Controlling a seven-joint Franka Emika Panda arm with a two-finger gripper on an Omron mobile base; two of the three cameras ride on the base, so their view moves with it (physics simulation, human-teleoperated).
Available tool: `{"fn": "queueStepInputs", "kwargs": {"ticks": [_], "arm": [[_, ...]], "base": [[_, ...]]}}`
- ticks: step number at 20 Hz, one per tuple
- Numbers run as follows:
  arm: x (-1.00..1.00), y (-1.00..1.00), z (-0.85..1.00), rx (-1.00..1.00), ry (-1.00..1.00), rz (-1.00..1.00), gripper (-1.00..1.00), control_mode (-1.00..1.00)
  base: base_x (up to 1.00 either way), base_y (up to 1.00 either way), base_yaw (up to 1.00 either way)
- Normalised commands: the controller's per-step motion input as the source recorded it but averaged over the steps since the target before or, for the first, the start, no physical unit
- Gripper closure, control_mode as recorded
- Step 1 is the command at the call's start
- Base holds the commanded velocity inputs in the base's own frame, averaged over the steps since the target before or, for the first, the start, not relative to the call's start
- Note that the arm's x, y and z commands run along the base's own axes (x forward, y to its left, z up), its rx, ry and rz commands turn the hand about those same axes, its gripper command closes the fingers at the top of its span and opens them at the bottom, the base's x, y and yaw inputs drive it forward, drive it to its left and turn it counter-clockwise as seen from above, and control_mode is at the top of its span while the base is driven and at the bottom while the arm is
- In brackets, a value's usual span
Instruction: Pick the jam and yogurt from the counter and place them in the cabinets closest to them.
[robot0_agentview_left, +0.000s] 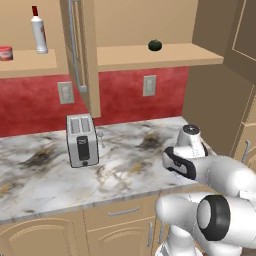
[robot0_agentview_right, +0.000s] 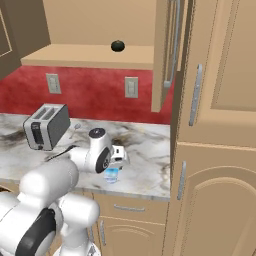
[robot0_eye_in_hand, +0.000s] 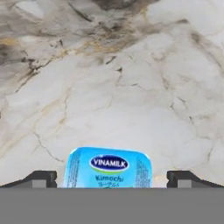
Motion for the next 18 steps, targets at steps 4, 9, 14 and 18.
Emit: {"fn": "queueStepInputs", "kwargs": {"ticks": [4, 9, 14, 18], "arm": [[0.1, -0.03, -0.4, 0.0, 0.02, 0.0, -1.0, -1.0], [0.06, -0.08, -0.37, 0.0, 0.01, 0.0, -1.0, -1.0], [0.06, -0.08, -0.33, 0.0, 0.0, 0.0, -1.0, -1.0], [0.02, 0.0, -0.17, 0.0, 0.0, 0.0, 1.0, -1.0]], "base": [[0.0, 0.0, 0.0], [0.0, 0.0, 0.0], [0.0, 0.0, 0.0], [0.0, 0.0, 0.0]]}}
